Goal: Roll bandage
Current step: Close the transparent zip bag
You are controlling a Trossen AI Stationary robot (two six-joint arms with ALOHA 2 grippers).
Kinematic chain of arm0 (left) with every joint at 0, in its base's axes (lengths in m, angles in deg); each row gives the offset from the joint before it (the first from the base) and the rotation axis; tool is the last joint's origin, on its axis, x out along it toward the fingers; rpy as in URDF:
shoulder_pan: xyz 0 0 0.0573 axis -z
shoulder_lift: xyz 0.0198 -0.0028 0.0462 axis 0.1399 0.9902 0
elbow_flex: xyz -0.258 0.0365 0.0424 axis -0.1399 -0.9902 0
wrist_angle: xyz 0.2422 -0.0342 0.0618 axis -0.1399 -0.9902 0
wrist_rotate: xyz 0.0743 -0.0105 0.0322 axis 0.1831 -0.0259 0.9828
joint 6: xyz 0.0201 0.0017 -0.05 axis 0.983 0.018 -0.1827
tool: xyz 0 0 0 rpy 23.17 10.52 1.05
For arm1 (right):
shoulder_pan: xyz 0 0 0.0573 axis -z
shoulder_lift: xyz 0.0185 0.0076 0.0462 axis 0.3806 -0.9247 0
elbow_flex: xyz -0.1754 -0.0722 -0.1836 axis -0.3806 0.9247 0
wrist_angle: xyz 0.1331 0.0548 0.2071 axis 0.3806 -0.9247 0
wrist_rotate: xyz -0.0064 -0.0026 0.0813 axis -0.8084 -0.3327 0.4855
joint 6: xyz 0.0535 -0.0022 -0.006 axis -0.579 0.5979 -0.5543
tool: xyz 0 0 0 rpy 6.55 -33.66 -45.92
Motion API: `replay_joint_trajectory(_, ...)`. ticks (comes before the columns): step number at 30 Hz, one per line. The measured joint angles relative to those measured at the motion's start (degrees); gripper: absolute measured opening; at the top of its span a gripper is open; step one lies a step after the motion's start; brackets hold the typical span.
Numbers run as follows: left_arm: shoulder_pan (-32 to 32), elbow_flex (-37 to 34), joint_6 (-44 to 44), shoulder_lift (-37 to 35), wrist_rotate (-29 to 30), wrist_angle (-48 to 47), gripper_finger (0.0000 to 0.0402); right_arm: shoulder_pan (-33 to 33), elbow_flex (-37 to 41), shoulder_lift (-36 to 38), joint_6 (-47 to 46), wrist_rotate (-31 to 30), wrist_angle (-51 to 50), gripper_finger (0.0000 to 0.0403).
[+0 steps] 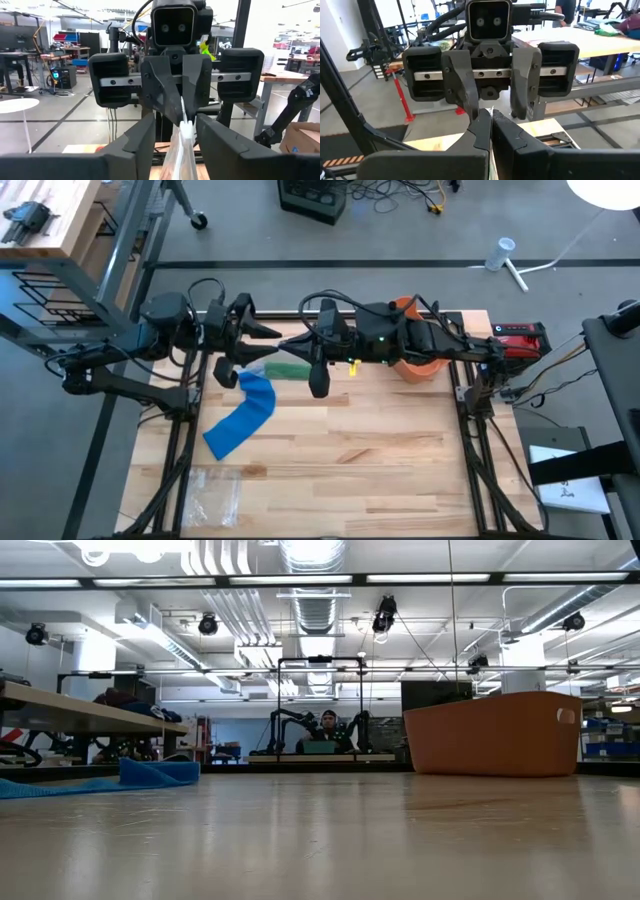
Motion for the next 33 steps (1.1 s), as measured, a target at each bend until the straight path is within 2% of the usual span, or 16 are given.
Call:
replay_joint_trajectory(15,0.02,-0.15,0.35,0.33,-0.23,-0.56,0.0013,0.00,-0.17,-0.04,-0.68,-0.11,0.66,0.0000)
replay_joint_trajectory(18,0.02,-0.13,0.28,0.33,-0.22,-0.55,0.0010,0.00,-0.17,-0.04,-1.72,0.04,0.66,0.0000)
replay_joint_trajectory(24,0.02,-0.11,-0.24,0.33,-0.22,-0.57,0.0031,0.00,-0.22,0.07,-2.19,0.10,0.44,0.0000)
replay_joint_trajectory(33,0.02,-0.02,-0.28,0.13,-0.02,-0.56,0.0007,0.00,-0.21,1.47,-2.03,0.31,-0.51,0.0000)
